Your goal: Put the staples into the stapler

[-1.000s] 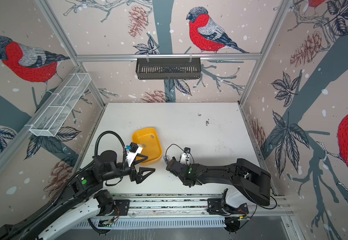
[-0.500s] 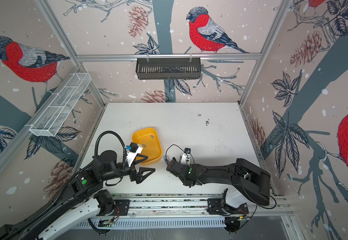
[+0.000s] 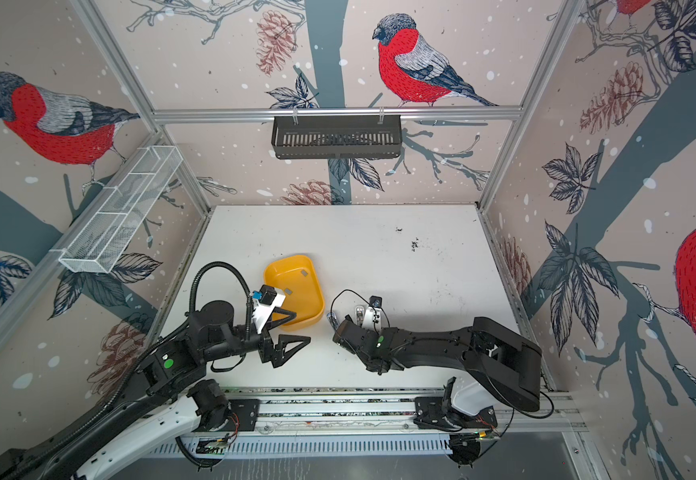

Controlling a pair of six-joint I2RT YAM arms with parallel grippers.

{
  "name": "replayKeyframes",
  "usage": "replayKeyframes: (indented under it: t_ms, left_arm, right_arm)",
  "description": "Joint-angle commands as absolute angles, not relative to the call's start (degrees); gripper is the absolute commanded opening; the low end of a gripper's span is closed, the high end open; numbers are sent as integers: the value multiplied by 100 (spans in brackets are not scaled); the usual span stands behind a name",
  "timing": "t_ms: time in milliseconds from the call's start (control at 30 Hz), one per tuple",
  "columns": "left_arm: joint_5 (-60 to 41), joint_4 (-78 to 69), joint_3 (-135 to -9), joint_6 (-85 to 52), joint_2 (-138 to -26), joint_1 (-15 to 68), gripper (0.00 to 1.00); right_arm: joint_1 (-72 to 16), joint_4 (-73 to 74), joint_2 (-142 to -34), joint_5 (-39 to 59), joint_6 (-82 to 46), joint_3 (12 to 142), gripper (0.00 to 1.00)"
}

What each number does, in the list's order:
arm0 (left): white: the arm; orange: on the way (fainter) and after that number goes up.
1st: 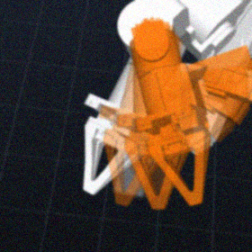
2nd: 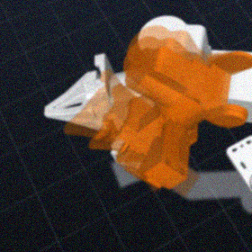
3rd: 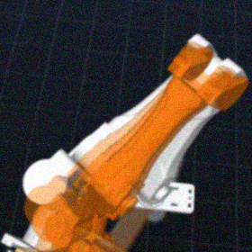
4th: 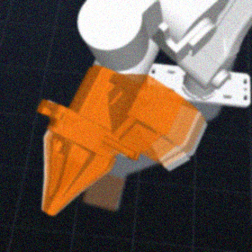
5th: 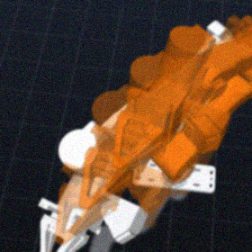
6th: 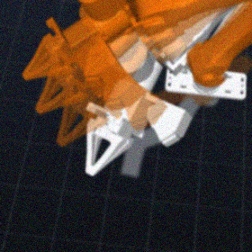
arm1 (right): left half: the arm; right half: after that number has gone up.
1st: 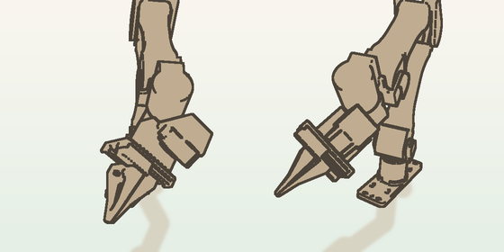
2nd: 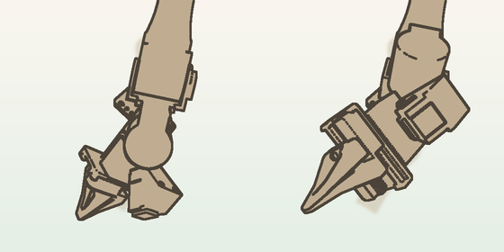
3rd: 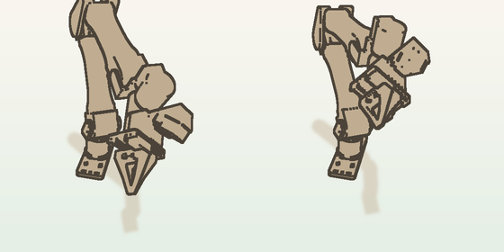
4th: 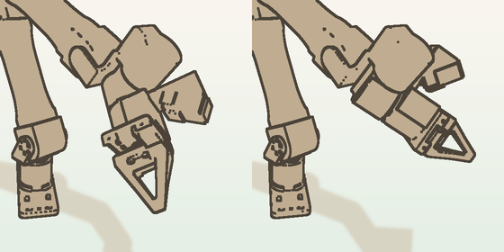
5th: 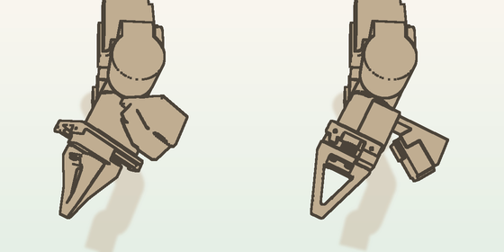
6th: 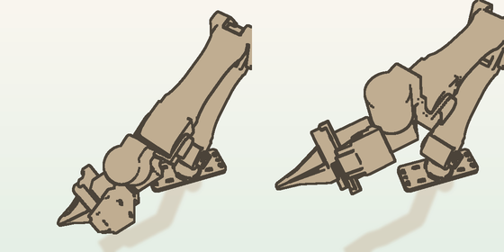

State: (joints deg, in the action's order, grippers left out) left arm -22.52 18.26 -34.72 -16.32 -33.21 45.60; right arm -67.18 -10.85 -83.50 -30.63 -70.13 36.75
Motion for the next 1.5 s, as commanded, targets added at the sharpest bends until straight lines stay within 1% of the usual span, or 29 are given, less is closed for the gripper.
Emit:
replayKeyframes:
  t_ms: [0,100,333,600,833,1067,1467]
  left_arm:
    - [-2330,1620,-3458,-1611,-3329,4570,98]
    - [-2337,1626,-3461,-1616,-3331,4566,98]
    - [-2338,1610,-3458,-1609,-3340,4569,98]
    - [-2337,1607,-3463,-1608,-3329,4564,98]
    - [-2364,1595,-3463,-1609,-3364,4570,98]
    - [-2364,1594,-3463,-1604,-3390,4569,98]
    - [-2320,1610,-3463,-1603,-3357,4570,98]
  right_arm:
    - [-6733,-1118,-8276,-3234,-6782,3697,7]
    - [-6728,-1130,-8220,-3281,-6506,3738,7]
    - [-6720,-1108,-8024,-3216,-5417,3869,7]
    - [-6554,-1157,-7749,-2864,-4535,3926,7]
    - [-6512,-1319,-7763,-2807,-4339,4023,8]
    - [-6477,-1140,-7839,-2671,-4097,3957,8]
    - [-6451,-1095,-8004,-2624,-4346,3988,8]
